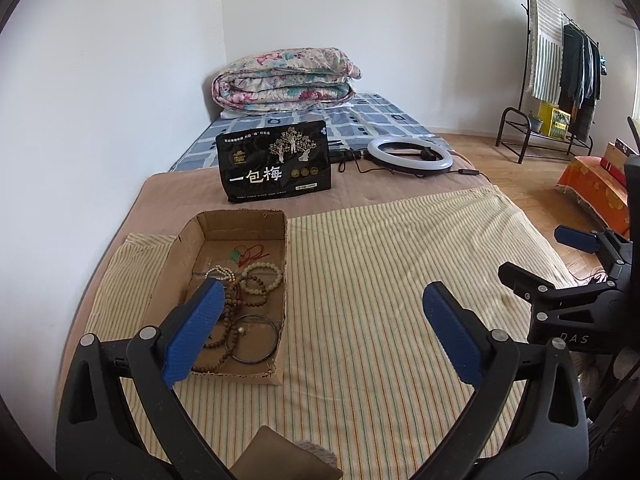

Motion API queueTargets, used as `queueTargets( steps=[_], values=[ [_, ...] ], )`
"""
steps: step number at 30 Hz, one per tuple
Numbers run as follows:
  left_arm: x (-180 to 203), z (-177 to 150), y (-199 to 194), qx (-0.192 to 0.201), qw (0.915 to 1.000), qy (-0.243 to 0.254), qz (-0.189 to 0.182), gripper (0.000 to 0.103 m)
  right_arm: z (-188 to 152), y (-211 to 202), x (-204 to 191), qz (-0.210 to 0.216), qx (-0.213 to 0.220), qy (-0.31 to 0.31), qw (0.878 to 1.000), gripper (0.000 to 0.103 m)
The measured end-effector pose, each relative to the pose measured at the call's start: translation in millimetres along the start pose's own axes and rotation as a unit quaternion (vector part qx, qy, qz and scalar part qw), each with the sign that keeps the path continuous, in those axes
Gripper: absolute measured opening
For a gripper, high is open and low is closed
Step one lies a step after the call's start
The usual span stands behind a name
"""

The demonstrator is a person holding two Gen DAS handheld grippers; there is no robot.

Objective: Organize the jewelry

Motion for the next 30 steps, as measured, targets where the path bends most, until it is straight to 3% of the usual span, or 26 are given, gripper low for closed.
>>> queueTargets(
  steps=[16,30],
  values=[
    [-2.8,-1.7,3.0,-0.004,1.0,0.001,0.004,0.102,-6.4,4.1,-3.2,0.002,-0.013,-0.007,1.0,0.103],
    [-8.0,-4.1,6.2,-0.01,0.9994,0.014,0.031,0.103,-8.8,6.9,-6.1,0.005,-0.02,-0.012,1.0,0.103]
  ],
)
Point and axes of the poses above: each gripper's, at about its wrist camera, not at the fingertips, and y roughly the way its jaws point, x to its right, z to its top, the point moved 7 cm from there along y, roughly the way its jaws point, and after that the axes turned 8 degrees about -z, right-handed, at the moved point
